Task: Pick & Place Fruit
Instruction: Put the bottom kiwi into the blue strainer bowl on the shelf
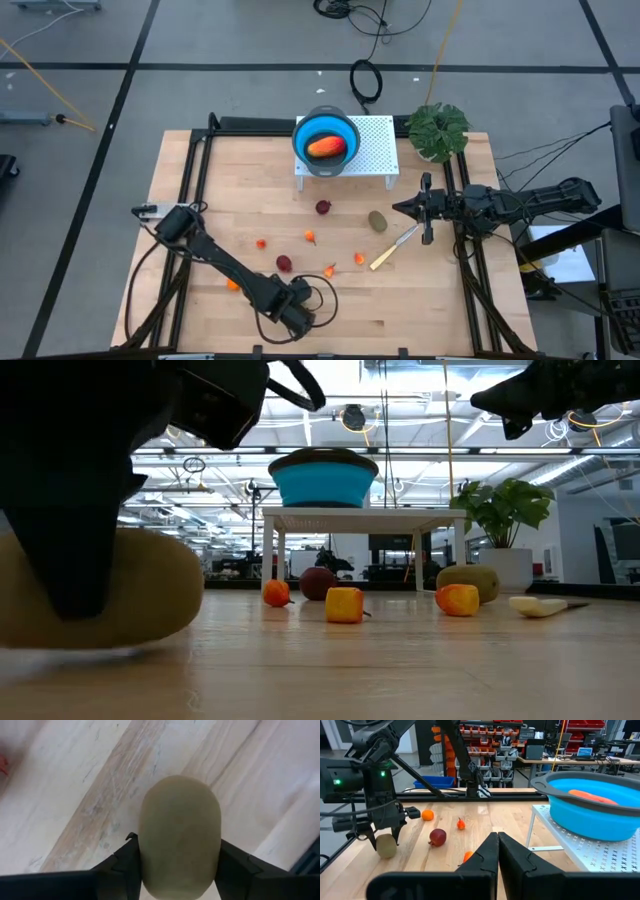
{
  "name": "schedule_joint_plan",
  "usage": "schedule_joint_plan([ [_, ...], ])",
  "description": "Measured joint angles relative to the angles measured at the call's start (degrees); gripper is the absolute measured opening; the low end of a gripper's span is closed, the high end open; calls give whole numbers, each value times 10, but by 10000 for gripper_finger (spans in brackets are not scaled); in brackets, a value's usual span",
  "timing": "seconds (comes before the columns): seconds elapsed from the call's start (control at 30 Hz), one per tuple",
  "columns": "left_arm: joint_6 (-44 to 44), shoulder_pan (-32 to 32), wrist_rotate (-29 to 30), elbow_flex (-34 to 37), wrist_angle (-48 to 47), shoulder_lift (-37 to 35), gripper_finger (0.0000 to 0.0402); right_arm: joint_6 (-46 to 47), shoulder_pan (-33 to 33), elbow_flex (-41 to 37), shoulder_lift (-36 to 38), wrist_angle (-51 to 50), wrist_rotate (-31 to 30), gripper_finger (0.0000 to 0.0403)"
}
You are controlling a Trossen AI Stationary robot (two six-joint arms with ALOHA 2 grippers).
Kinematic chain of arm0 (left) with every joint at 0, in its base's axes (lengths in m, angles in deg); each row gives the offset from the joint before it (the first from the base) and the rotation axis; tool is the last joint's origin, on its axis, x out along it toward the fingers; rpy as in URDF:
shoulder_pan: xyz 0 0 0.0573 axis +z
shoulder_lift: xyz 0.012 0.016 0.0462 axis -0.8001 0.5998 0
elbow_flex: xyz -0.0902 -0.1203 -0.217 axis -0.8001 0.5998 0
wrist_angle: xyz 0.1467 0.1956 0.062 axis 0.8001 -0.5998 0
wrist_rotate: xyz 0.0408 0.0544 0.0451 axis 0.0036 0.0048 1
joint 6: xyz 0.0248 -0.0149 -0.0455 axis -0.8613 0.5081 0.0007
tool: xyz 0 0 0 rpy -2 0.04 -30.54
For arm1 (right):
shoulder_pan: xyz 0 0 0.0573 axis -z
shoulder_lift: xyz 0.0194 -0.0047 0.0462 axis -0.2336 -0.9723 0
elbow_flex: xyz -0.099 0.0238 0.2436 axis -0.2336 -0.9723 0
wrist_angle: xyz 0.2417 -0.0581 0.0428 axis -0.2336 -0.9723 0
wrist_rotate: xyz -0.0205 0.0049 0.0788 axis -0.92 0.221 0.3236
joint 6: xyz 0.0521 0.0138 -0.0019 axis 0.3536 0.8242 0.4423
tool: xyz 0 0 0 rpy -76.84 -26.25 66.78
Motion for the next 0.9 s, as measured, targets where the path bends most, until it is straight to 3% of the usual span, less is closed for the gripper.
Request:
schedule_joint_plan([
  [0.17, -12, 5, 30, 0, 2, -32, 193, 0, 0, 0, 0, 0, 0, 4],
  [0.43, -69, 6, 227, 0, 27, -112, 178, 0, 0, 0, 0, 0, 0, 4],
  [0.7, -207, 10, 403, -1, 145, -178, 187, -1, 0, 0, 0, -3, 0, 4],
  [0.9, -313, 39, 452, -1, 231, -213, 188, -10, 0, 0, 0, -21, 0, 4],
])
